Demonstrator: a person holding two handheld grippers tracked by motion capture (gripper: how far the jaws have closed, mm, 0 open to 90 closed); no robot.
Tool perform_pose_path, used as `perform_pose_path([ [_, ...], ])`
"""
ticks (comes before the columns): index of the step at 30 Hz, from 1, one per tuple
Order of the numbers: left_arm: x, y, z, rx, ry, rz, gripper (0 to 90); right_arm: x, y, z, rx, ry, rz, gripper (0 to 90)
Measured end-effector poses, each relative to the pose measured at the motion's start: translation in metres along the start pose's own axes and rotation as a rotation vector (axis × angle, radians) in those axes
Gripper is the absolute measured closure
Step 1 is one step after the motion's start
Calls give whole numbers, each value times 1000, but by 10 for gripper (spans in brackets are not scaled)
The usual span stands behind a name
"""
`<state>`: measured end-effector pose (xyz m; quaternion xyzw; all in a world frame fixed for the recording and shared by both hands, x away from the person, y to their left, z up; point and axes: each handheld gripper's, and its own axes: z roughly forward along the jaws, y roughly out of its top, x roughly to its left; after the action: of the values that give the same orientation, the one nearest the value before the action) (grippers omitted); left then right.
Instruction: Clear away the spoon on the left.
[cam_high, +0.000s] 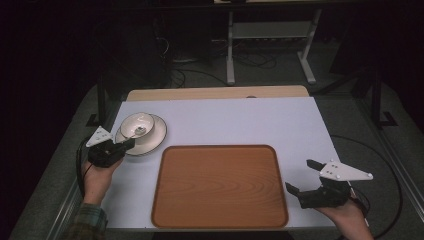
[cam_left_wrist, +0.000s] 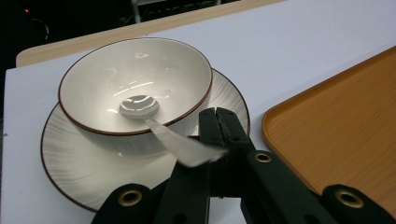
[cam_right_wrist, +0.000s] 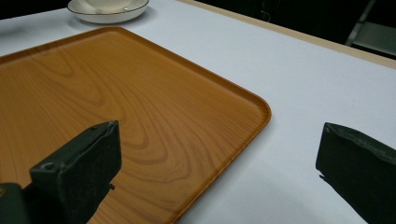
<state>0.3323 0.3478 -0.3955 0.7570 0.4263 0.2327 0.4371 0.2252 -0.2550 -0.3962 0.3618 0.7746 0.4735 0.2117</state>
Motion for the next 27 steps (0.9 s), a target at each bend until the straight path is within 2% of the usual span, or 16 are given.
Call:
perform_pose_path([
  [14, 10, -3, -8, -1, 33, -17, 898, -1, -1, 0, 5, -1, -2, 0],
  [27, 23, -5, -12, -13, 60, -49, 898, -1, -1, 1, 7, -1, 1, 0],
])
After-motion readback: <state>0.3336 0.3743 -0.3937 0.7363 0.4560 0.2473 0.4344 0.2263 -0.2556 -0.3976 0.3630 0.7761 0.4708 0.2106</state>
